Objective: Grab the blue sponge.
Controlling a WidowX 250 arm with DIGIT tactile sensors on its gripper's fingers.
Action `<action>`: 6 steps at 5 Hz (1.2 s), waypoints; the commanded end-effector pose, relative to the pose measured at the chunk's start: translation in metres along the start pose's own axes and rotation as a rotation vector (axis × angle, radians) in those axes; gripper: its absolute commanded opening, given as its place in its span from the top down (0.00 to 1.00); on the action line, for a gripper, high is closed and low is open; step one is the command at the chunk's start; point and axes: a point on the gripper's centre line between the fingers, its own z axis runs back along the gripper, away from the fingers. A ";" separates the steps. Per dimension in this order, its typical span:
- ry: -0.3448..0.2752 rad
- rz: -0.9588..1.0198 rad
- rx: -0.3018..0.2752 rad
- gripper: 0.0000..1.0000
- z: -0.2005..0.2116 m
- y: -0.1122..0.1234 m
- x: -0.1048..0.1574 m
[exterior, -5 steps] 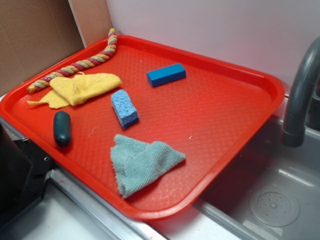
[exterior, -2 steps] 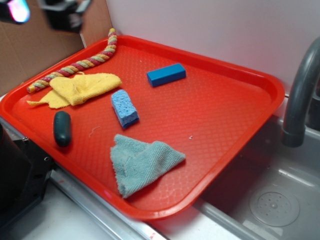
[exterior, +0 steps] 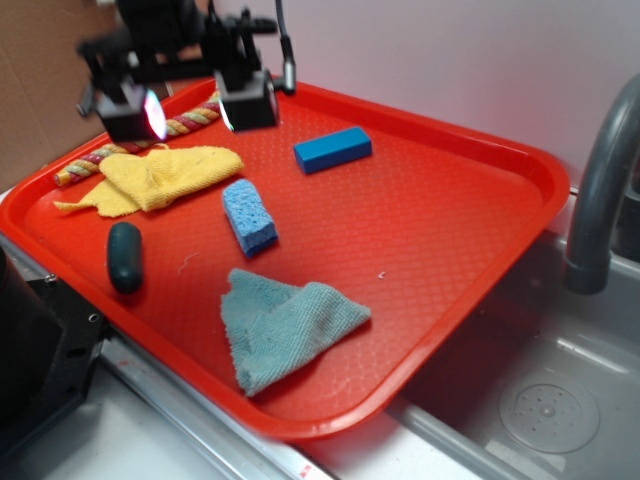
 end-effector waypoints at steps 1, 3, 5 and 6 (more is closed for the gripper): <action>0.061 -0.018 -0.092 0.00 -0.031 -0.014 0.026; 0.061 -0.018 -0.092 0.00 -0.031 -0.014 0.026; 0.139 0.017 0.057 0.00 -0.102 -0.019 0.018; 0.125 -0.010 0.080 1.00 -0.103 -0.027 0.018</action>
